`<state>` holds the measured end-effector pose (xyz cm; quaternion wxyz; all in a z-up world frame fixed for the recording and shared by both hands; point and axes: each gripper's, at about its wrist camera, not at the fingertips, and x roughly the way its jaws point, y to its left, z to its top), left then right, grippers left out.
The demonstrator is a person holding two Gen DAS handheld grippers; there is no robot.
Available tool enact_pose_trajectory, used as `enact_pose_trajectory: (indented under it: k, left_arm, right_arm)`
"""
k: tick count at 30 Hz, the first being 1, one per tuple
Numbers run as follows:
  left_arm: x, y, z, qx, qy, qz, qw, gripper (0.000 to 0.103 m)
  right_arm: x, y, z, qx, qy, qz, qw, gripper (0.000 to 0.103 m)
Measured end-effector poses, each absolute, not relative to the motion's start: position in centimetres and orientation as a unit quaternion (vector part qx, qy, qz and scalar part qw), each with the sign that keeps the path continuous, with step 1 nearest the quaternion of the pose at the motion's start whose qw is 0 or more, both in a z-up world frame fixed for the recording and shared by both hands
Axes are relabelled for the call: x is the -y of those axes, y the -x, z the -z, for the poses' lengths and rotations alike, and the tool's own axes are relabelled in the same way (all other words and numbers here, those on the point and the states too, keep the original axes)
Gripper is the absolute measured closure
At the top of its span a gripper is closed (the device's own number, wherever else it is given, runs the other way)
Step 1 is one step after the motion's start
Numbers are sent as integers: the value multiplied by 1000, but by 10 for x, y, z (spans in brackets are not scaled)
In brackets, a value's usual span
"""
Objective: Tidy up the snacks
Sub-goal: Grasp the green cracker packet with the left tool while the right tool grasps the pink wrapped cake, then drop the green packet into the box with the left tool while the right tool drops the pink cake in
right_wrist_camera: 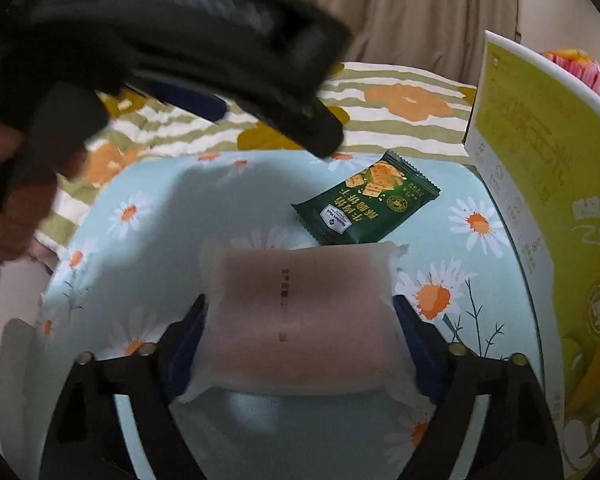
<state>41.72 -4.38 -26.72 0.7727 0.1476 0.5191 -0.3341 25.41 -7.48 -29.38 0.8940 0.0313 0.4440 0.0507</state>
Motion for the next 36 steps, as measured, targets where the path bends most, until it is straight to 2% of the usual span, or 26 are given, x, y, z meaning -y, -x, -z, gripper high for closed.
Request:
enact_pose_trajectory:
  k: [8,10,12,14,16,19,21,31,36]
  left_arm:
    - [88,-412,284,-526,-177,370,745,3]
    - [97,-411,289,-528,-188,371,741,9]
    - [103,-412,295,-534,-194,371,734,24]
    - [109,-412,301,-539,-202,370,729,31]
    - [113,-409,302,-531,-213,370,732,34]
    - [116,-406,302,-520,-237,366,735,47]
    - [118,-404,300,-515,-245,369,734,62]
    - [117,-394,297,-505,-258,377,732,63]
    - [106,-389,279,-506,-240,368,742,63]
  right_arm:
    - [91,-234,293,-443,-40,-34,895,26]
    - [98,-228,294,-444,-42,-24,895,26]
    - [104,-224,294,-446,-44,-16,894,26]
    - [110,-220,294,-446,-50,-11,894,26]
    - [115,-217,294,-448,-51,-4,892,26]
    - [115,-216,295,-452,-51,2,891,26]
    - [116,-216,293,-454,-51,4,890,26]
    - [113,-214,284,-450,-49,7,891,26]
    - [114,-213,275,-445,-49,7,894,26]
